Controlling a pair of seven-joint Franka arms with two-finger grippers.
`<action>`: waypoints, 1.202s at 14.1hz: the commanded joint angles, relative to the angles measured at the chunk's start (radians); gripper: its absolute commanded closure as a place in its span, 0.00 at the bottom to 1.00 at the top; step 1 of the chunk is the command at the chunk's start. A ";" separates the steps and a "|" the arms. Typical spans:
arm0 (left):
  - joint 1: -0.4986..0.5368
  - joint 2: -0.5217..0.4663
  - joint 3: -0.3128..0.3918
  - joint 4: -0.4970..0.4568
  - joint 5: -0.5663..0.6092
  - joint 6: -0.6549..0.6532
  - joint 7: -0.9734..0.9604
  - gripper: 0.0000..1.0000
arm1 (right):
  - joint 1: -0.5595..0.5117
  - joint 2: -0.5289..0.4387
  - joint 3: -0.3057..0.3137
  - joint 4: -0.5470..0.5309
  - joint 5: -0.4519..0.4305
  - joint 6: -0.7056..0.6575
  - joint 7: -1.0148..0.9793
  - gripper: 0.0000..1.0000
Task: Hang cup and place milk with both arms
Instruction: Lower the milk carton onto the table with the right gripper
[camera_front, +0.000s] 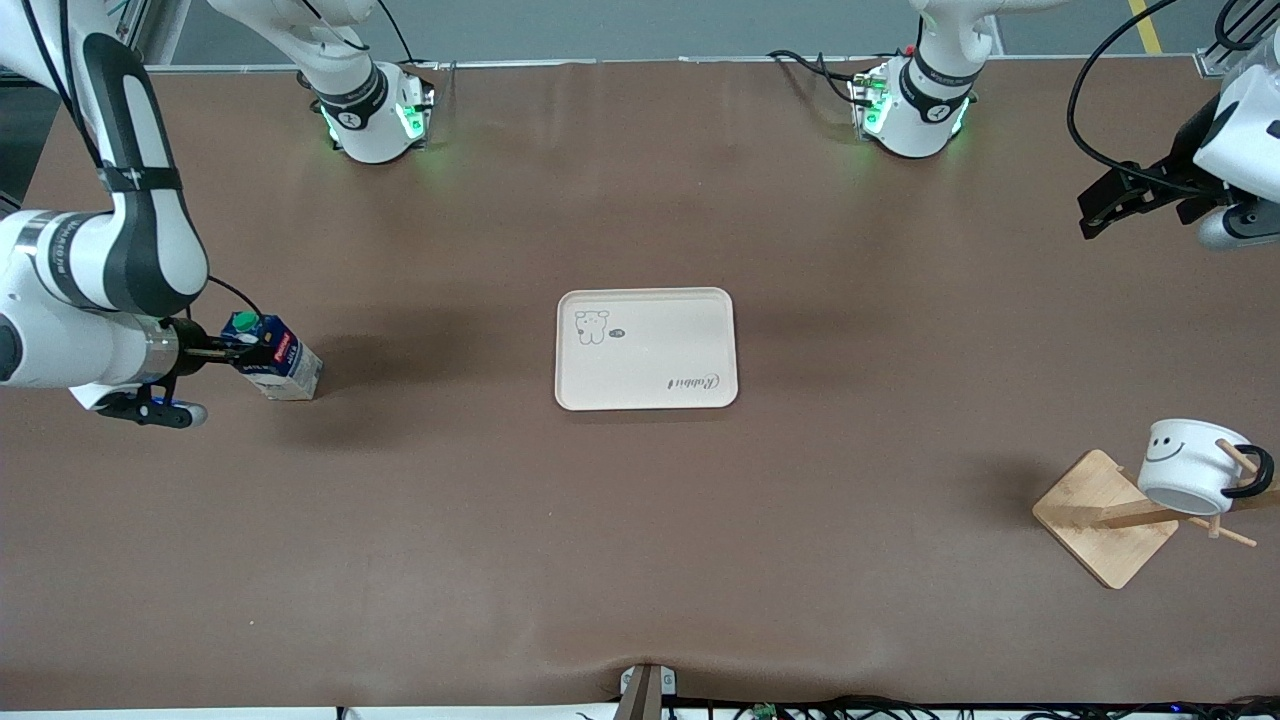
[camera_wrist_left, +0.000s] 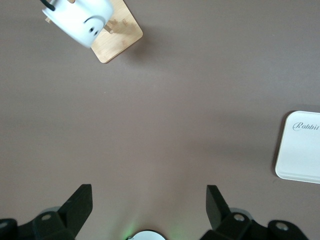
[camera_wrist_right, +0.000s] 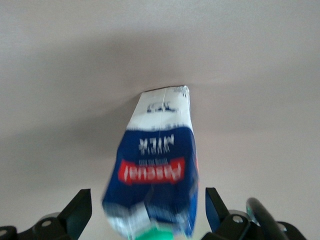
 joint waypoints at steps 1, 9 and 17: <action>-0.004 -0.018 0.004 -0.003 -0.020 -0.015 0.008 0.00 | 0.002 -0.010 0.005 0.063 0.016 -0.081 -0.004 0.00; -0.006 -0.027 0.001 -0.008 -0.026 -0.009 0.012 0.00 | 0.005 -0.007 0.004 0.071 0.016 -0.089 -0.005 0.00; -0.004 -0.026 0.000 -0.025 -0.040 0.014 0.025 0.00 | 0.025 -0.002 0.005 0.131 0.016 -0.135 -0.004 0.00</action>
